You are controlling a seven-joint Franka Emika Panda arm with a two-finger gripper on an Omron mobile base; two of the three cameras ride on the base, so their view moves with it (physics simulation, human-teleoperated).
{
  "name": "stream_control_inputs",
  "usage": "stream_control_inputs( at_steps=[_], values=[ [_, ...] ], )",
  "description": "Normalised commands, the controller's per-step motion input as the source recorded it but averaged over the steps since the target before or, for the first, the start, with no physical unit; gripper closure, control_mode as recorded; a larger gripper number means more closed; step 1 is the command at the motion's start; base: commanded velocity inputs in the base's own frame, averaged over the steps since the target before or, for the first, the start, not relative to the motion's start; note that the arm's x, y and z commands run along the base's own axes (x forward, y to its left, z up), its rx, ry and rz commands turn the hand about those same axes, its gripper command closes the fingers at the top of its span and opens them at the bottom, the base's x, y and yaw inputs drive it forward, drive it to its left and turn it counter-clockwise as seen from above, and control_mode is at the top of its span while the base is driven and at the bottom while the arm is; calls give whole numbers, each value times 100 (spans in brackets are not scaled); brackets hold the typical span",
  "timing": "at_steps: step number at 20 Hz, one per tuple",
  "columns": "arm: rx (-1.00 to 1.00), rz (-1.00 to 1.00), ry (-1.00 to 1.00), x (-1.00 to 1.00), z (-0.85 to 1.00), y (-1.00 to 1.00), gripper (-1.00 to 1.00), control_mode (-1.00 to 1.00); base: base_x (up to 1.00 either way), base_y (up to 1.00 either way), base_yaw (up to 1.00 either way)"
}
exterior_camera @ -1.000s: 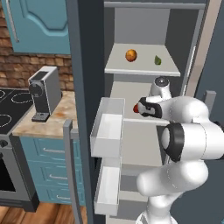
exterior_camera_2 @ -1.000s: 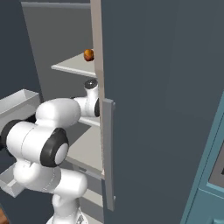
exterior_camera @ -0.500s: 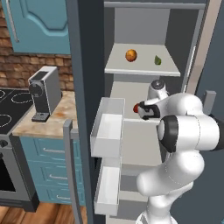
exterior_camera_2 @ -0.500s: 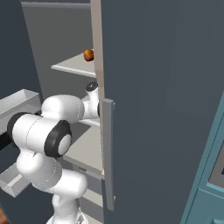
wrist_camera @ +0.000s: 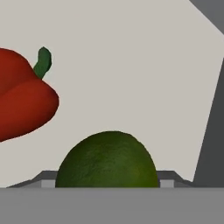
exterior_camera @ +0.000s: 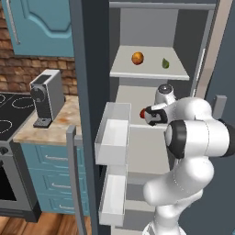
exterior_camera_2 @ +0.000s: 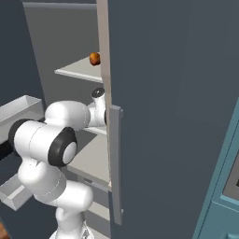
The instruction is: Take the lime and bell pepper from the second highest rack and move them to the highest rack where the peach and lemon wedge are located, to maximize freezer space. Close the freezer door after rearranging.
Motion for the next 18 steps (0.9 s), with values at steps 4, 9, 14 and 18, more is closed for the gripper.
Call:
stream_control_inputs(
  at_steps=[4,9,14,18],
  values=[
    [0,4,-6,0,-23,1,100,-100,0,0,0],
    [0,0,-7,-22,-7,21,100,-100,0,0,0],
    [0,-4,-17,-58,26,53,100,-100,0,0,0],
    [0,-1,-3,-57,73,27,100,-100,0,0,0]
  ],
)
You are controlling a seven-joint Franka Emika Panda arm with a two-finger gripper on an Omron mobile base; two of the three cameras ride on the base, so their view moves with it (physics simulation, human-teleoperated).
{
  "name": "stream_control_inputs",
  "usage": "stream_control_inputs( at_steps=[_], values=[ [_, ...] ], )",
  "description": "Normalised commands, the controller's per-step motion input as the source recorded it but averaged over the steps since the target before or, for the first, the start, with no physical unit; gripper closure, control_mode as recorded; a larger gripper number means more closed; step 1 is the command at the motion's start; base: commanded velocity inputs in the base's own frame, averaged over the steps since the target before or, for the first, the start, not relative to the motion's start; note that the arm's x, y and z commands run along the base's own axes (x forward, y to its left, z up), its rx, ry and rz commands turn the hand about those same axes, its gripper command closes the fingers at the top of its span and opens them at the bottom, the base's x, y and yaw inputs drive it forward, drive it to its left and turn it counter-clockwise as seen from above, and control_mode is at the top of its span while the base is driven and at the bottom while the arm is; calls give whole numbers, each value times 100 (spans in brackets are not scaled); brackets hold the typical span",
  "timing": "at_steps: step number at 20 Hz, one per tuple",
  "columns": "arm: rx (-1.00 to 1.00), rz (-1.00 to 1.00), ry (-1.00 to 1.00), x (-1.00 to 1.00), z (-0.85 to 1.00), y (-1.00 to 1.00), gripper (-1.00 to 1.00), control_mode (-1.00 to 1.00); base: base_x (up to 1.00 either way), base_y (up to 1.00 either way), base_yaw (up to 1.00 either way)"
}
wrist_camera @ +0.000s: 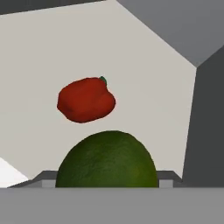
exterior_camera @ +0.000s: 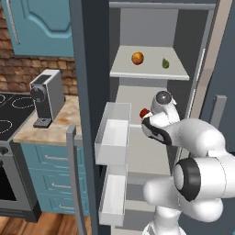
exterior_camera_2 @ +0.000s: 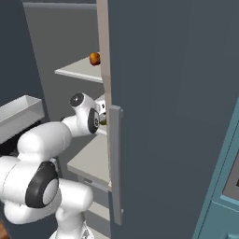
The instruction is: Take the lime and bell pepper from the second highest rack and move them to the highest rack where the peach and lemon wedge are located, to maximize freezer space. Close the freezer door after rearranging.
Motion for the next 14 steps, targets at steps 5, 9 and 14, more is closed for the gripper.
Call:
stream_control_inputs(
  at_steps=[5,9,14],
  values=[
    [3,-4,0,-66,72,6,100,-100,0,0,0],
    [13,-2,0,-73,70,0,100,-100,0,0,0],
    [15,-6,3,-76,64,7,100,-100,0,0,0]
  ],
)
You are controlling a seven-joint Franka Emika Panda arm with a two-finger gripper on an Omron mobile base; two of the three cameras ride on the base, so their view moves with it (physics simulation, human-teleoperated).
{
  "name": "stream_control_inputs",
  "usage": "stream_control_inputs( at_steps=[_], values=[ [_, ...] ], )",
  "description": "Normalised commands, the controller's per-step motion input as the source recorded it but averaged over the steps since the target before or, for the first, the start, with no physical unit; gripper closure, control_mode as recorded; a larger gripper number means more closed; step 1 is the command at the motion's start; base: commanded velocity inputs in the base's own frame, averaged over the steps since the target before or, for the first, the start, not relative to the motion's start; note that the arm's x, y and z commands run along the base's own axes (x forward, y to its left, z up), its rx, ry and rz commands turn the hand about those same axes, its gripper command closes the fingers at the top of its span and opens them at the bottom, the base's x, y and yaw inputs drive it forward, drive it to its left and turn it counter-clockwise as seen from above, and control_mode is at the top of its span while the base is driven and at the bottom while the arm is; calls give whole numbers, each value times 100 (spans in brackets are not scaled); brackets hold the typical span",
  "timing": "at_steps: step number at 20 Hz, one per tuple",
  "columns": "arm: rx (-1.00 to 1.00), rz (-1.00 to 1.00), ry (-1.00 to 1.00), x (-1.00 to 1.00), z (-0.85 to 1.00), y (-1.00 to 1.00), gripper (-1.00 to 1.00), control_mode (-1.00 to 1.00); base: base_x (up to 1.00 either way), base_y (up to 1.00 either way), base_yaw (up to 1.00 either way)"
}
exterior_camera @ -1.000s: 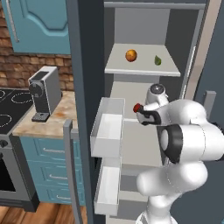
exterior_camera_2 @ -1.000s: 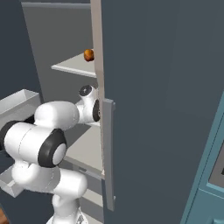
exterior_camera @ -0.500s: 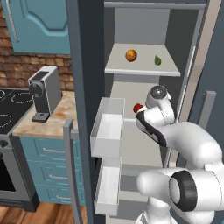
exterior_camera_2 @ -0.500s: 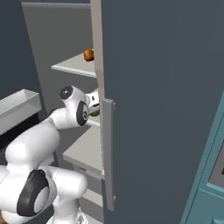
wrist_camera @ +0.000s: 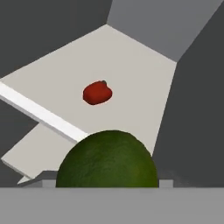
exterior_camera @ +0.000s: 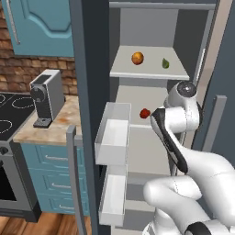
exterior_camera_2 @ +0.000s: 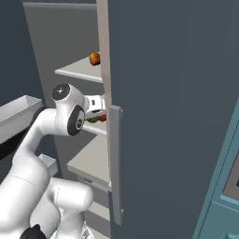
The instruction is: Take the lime and bell pepper from the second highest rack and move them to the highest rack where the peach and lemon wedge are located, to maximize freezer space. Close the freezer door after rearranging.
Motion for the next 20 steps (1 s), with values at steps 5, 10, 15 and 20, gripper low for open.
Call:
stream_control_inputs(
  at_steps=[5,10,15,20],
  values=[
    [13,-11,-2,-78,50,7,100,-100,0,0,0],
    [10,-12,-11,-63,51,10,100,-100,0,0,0],
    [11,-2,-39,-34,65,14,100,-100,0,0,0],
    [19,0,-40,-4,82,17,100,-100,0,0,0]
  ],
)
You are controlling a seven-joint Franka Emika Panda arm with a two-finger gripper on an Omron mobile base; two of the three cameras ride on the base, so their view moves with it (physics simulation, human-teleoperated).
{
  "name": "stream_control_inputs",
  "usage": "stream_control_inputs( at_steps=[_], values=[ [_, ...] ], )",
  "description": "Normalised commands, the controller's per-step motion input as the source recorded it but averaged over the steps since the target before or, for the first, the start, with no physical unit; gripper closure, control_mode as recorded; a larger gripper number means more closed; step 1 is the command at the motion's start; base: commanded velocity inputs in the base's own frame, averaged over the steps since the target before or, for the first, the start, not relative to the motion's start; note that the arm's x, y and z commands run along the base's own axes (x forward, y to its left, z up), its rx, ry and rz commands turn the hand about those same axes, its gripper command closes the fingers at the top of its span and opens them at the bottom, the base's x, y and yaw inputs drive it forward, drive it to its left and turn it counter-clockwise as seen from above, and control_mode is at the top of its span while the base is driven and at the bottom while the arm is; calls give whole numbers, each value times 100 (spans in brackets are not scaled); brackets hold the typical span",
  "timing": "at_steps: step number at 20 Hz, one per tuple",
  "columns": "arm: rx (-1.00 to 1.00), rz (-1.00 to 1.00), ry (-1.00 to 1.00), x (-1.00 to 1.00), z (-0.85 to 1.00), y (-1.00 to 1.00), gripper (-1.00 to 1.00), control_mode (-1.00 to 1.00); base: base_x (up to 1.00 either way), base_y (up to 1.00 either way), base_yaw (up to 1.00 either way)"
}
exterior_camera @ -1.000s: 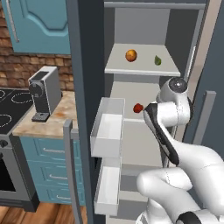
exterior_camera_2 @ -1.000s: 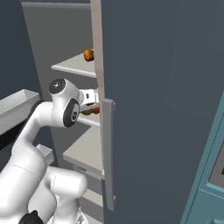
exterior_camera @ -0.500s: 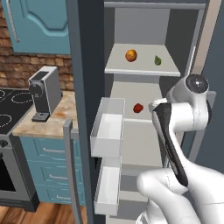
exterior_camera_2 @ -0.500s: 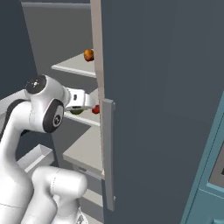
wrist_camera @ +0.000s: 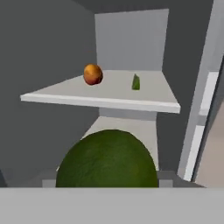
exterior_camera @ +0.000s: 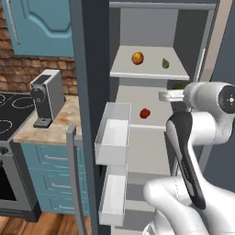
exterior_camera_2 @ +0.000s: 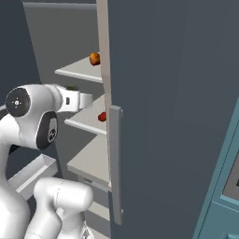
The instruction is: Take the lime and bell pepper from the second highest rack and move them to the highest rack where the peach and lemon wedge are located, to maximize freezer space. Close the freezer door after rearranging.
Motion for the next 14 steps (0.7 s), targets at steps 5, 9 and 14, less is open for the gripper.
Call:
stream_control_inputs(
  at_steps=[5,9,14],
  values=[
    [15,0,-15,7,86,3,100,-100,0,0,0],
    [8,-1,18,48,50,-1,100,-100,0,0,0],
    [4,0,32,56,26,-2,100,-100,0,0,0]
  ],
)
